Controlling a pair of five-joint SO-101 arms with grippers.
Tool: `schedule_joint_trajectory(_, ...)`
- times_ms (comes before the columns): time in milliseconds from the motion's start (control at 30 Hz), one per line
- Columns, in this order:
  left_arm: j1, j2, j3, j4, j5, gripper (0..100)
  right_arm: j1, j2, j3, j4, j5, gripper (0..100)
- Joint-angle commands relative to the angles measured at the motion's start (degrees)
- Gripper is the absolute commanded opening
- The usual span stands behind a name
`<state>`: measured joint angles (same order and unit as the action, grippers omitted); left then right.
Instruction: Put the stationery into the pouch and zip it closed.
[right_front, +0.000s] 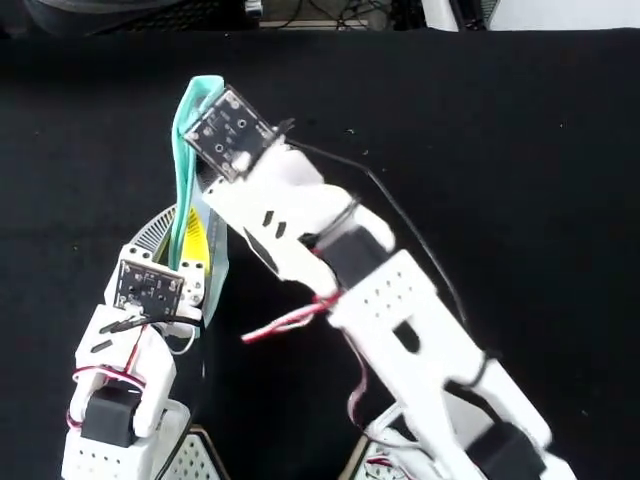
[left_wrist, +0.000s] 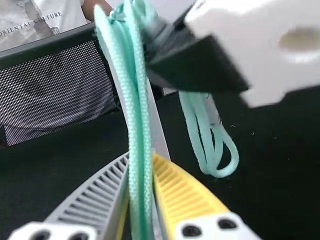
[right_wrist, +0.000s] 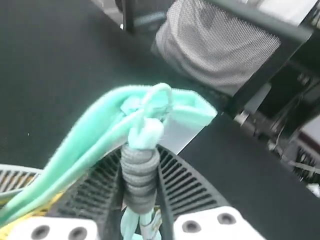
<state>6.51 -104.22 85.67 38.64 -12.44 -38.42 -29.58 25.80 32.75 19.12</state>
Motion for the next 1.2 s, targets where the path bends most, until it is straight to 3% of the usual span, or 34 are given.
schedule_joint_trajectory(0, -0.04, 0.18, 0.31, 1.23, 0.35, 3, 0.18, -7.43, 2.24, 1.05, 2.11, 1.2)
schedule_joint_trajectory(300, -0.48, 0.18, -1.63, 2.55, 0.18, 5, -0.35, -21.23, 16.22, 1.58, 3.43, 1.2)
schedule_joint_trajectory(400, -0.31, 0.18, -2.51, 8.79, 0.35, 12, -0.35, -25.19, 17.27, 4.04, 3.43, 1.2)
schedule_joint_trajectory(833, 0.13, 0.18, -19.12, 29.19, 0.35, 13, -5.54, -28.62, 17.54, 8.62, 3.43, 1.2)
schedule_joint_trajectory(1167, 0.40, 0.18, -29.32, 30.68, 0.35, 13, -5.54, -28.62, 17.54, 8.79, 3.43, 1.2)
